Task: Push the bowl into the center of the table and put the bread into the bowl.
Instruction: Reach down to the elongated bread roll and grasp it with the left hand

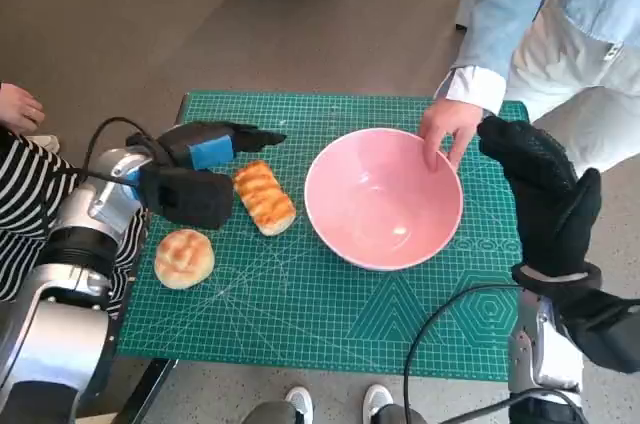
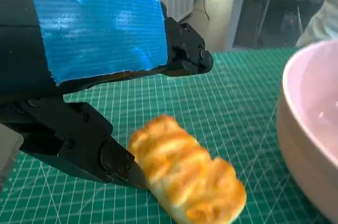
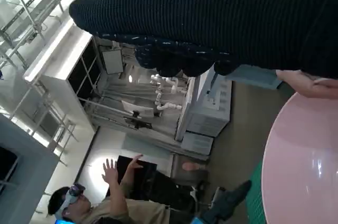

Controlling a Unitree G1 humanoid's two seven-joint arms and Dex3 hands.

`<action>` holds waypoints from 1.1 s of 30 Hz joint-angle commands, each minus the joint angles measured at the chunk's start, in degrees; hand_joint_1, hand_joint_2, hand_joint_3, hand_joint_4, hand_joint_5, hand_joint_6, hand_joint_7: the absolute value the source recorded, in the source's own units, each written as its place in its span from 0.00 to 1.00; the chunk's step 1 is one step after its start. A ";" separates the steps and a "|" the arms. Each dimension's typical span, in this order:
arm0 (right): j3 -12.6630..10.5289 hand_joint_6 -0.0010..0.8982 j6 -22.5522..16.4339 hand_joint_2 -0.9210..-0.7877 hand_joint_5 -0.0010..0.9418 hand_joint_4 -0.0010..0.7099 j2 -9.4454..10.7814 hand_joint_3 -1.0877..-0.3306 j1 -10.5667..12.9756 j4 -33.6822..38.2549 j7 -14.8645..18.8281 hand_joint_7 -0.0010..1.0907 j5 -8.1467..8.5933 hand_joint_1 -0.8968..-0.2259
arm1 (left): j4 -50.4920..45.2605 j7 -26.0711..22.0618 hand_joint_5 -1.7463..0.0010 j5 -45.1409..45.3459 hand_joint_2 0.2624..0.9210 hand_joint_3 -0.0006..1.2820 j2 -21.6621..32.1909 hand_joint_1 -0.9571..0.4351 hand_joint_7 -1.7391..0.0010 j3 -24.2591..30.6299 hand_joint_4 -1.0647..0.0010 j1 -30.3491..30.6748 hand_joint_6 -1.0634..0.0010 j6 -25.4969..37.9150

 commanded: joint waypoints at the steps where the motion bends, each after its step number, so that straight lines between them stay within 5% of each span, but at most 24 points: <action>1: -0.33 0.06 0.89 0.00 0.00 0.19 -0.68 0.50 1.05 0.73 0.62 0.43 0.50 0.35 | 1.12 -0.34 0.99 0.86 0.72 0.00 -1.64 0.58 0.98 -1.20 0.78 0.22 0.69 0.37; 16: -0.69 0.06 0.76 0.00 0.00 0.19 -0.44 0.50 1.21 0.73 0.85 0.43 0.43 0.37 | 2.88 2.63 0.99 5.11 0.73 0.00 -4.62 0.62 0.98 -5.76 0.68 -0.38 0.59 0.05; 23: -0.95 0.06 1.18 0.00 0.00 0.19 -0.55 0.50 1.83 -0.73 0.50 0.43 0.45 0.38 | 4.03 9.47 0.98 15.61 0.89 0.02 -7.34 0.65 0.96 -14.94 0.43 -1.91 0.35 2.60; 26: -1.09 0.06 1.42 0.00 0.00 0.19 -0.55 0.50 2.08 -1.30 0.32 0.43 0.53 0.38 | 4.66 11.81 0.94 17.77 0.97 0.09 -7.55 0.50 0.47 -16.77 0.26 -2.25 0.43 3.24; 29: -1.17 0.06 1.51 0.00 0.00 0.19 -0.42 0.51 2.30 -1.72 0.12 0.43 0.41 0.37 | 5.48 13.14 0.48 18.38 0.99 0.09 -7.48 0.63 0.39 -17.48 0.37 -2.46 0.43 3.28; 33: -1.27 0.06 1.24 0.00 0.00 0.19 -0.17 0.52 2.55 -1.77 -0.10 0.43 0.26 0.36 | 6.13 13.52 0.33 16.95 1.00 0.07 -6.71 0.67 0.38 -16.47 0.37 -2.20 0.42 2.18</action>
